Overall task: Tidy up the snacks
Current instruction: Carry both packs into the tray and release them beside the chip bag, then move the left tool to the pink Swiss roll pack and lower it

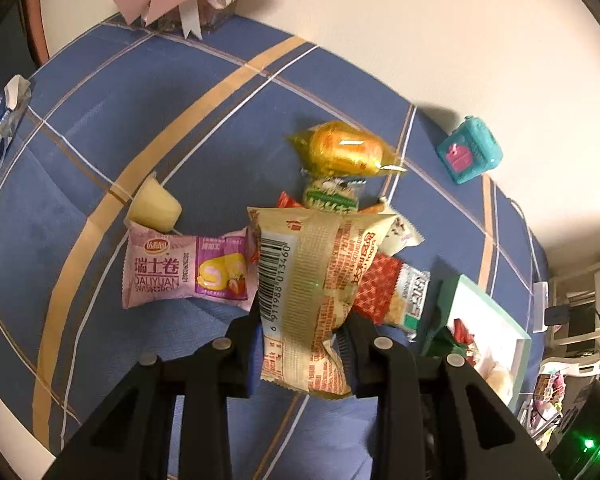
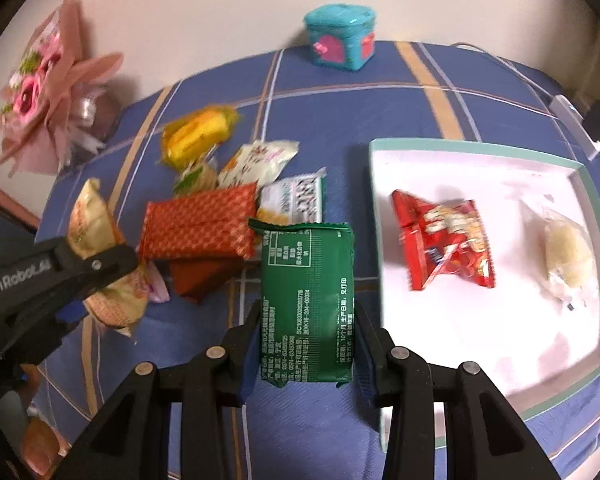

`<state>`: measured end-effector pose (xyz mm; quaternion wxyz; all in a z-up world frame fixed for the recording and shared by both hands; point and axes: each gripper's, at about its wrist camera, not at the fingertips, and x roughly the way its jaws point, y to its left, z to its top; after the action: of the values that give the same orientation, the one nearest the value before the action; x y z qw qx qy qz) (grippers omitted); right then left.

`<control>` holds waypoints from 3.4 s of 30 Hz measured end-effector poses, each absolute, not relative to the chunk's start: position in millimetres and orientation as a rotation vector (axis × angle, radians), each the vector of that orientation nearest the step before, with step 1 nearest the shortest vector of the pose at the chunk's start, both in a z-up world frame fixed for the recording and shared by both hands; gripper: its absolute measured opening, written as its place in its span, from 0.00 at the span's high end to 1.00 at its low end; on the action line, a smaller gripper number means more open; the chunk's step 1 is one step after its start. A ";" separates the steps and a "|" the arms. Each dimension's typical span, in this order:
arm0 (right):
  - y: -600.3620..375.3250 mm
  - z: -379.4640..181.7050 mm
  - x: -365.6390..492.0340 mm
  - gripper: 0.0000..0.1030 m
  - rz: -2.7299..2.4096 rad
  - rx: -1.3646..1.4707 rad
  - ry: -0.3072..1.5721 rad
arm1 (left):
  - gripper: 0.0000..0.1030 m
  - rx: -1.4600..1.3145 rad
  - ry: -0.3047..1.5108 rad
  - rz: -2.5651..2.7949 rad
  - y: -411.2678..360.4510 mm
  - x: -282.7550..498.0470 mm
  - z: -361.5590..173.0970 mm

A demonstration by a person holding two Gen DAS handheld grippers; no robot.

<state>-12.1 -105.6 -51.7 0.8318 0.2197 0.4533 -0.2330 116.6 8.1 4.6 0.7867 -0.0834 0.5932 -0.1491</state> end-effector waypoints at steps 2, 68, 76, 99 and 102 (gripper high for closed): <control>-114.8 -44.3 -21.3 0.59 -0.518 0.488 0.931 | 0.68 -0.185 1.262 -0.332 7.0 115.2 10.0; -224.3 -42.4 -129.4 0.39 -0.983 0.803 0.835 | 0.30 0.094 1.293 -0.453 -75.1 71.5 -4.6; -174.4 -30.9 -82.0 0.37 -0.835 0.598 0.871 | 0.29 0.114 1.256 -0.258 -16.5 107.4 -9.3; -113.0 -54.7 -12.5 0.00 -0.527 0.486 0.917 | 0.06 -0.082 1.309 -0.025 76.2 147.3 -32.2; -109.1 -58.7 -5.6 0.00 -0.516 0.480 0.929 | 0.06 -0.123 1.323 -0.007 81.7 150.7 -37.1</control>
<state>-5.6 -109.1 -58.7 0.8348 0.2266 0.4388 -0.2435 150.7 81.7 -37.1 0.7874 -0.0573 0.6138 -0.0032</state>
